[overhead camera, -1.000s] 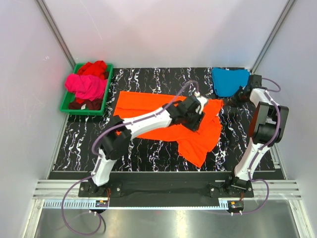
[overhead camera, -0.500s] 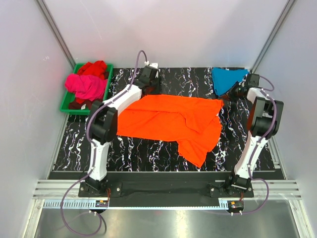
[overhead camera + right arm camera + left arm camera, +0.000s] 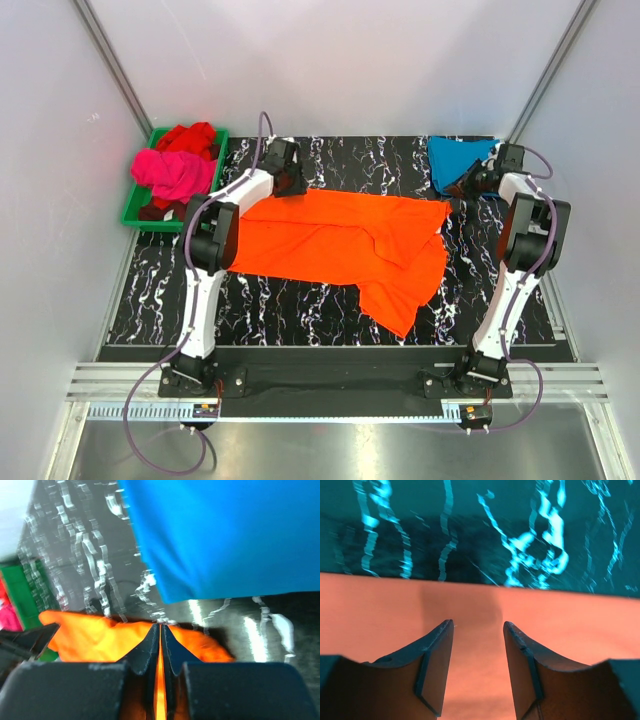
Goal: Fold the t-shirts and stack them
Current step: Fold the tshirt
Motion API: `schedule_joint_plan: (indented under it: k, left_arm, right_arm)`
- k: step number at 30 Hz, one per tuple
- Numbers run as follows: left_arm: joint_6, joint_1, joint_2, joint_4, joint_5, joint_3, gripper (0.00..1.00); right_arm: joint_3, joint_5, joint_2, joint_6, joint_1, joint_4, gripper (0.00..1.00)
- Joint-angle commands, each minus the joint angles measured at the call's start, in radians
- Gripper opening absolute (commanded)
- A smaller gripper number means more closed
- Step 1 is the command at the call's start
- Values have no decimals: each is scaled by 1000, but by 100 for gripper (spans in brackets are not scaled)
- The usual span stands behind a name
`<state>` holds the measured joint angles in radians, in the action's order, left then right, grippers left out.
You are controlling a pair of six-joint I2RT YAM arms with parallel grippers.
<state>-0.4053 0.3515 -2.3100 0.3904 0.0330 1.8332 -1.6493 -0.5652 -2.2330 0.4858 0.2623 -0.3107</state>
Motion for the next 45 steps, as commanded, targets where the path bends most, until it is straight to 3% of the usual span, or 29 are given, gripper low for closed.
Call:
schedule_joint_plan:
  k: [1,12,17,26,29,34,40,45]
  left_arm:
    - [-10,-16,-17,-25,-27,49,50]
    - [0,-23,-45,-16,-54,47,50]
    - [-12,-34,-55,-8,-51,47,50]
    - [-9,-55,-78,8,-58,77,51]
    - [-10,-62,-92,31,-61,95,51]
    - [-9,-72,-86,50,-61,98,51]
    - [6,-72,18,79,-126,142,54]
    - [-3,-68,154,163,-163,172,57]
  right_arm:
    - [8,-106,82,-3,2,56,9]
    - [55,-107,12,-33,8,9,9]
    - [72,22,-3,-79,34,-45,6]
    - [-112,186,-125,-99,51,-249,3]
    - [-119,189,-107,-108,51,-226,3]
    - [-107,9,-63,-110,49,-143,11]
    - [-118,45,47,-75,49,-185,15]
    - [-97,174,185,-9,46,-332,38]
